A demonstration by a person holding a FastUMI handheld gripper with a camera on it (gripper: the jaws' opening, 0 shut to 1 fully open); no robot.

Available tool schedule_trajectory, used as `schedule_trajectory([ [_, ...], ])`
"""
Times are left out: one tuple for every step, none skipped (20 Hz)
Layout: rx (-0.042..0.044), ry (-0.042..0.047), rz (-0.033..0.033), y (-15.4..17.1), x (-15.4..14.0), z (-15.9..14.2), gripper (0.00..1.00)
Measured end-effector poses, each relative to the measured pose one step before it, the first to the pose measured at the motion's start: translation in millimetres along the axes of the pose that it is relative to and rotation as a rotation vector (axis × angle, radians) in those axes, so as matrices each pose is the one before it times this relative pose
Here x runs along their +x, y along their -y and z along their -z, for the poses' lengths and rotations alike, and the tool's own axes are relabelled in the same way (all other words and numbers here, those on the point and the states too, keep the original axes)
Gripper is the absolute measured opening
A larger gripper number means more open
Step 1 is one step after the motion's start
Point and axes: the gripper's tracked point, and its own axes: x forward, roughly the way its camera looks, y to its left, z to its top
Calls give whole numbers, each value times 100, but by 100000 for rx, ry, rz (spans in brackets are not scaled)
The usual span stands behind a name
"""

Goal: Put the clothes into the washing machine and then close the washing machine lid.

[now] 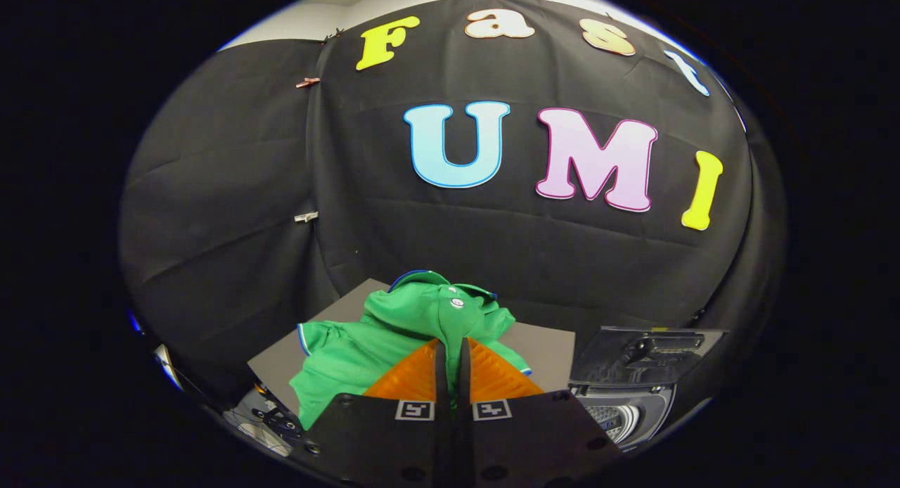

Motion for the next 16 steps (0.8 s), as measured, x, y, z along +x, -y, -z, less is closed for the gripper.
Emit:
schedule_trajectory([
  [-702, -864, -530, 633, -302, 314, 5],
  [-963, -989, -197, 964, -407, 379, 5],
  [-372, -355, -629, 915, -508, 215, 5],
  [317, -130, -1171, 769, -518, 153, 5],
  [469, -101, -720, 824, -402, 176, 5],
  [771, -253, -1025, 1016, -443, 104, 5],
  [706, 358, -1241, 874, -502, -32, 5],
  [476, 633, -879, 1076, -413, -226, 5],
  [268, 401, -735, 1079, -319, -57, 5],
  [-254, -144, -1269, 987, -428, 109, 5],
  [-877, -213, -1322, 905, -438, 179, 5],
  [-718, 127, -1246, 898, -504, 7, 5],
  [101, 719, -1326, 895, -383, -45, 5],
  [888, 534, -1200, 746, -487, -115, 5],
  [1010, 666, -1992, 551, -421, -153, 5],
  [102, 890, -1512, 474, -524, -243, 5],
])
